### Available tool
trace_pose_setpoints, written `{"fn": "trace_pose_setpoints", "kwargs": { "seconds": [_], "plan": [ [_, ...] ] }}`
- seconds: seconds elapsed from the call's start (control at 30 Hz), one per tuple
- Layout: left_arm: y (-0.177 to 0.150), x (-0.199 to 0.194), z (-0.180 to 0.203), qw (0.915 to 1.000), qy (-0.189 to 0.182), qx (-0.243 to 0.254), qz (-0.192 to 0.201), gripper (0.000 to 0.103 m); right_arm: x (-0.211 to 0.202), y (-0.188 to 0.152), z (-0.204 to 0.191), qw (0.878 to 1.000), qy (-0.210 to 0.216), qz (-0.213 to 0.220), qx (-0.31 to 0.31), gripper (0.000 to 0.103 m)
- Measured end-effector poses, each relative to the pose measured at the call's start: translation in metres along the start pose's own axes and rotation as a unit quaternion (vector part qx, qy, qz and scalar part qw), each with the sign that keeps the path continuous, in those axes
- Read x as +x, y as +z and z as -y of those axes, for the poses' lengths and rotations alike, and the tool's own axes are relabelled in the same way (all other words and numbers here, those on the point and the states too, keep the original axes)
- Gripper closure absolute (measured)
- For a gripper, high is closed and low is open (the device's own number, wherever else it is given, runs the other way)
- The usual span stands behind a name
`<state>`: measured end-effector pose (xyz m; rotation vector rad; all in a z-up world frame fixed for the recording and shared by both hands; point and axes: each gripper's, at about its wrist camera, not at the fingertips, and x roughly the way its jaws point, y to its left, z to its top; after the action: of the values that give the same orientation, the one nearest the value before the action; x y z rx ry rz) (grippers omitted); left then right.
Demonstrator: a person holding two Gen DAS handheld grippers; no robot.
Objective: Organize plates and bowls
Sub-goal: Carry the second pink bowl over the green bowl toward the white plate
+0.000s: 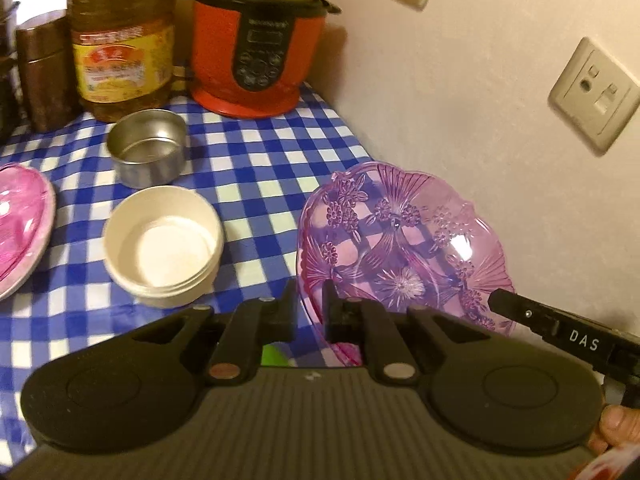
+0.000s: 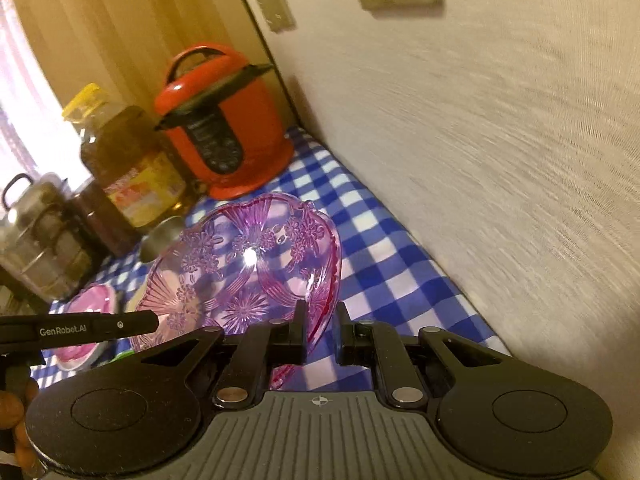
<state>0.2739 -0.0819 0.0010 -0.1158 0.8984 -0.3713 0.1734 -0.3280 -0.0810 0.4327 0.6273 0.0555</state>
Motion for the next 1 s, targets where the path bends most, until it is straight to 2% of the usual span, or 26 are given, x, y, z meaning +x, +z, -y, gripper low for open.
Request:
{"fn": "trace_pose_setpoints", "kwargs": {
  "seconds": [0.43,1.0],
  "plan": [
    [-0.041,-0.075,-0.042,0.9978,0.015,-0.058,0.027,0.093,-0.037,-0.026,-0.058,0.999,0.040,-0.012,-0.035,0.091],
    [-0.087,-0.139,-0.096,0.9897,0.051,-0.122,0.056,0.094,-0.036,-0.060,-0.124,0.992,0.084,-0.038,-0.085,0.091]
  ]
}}
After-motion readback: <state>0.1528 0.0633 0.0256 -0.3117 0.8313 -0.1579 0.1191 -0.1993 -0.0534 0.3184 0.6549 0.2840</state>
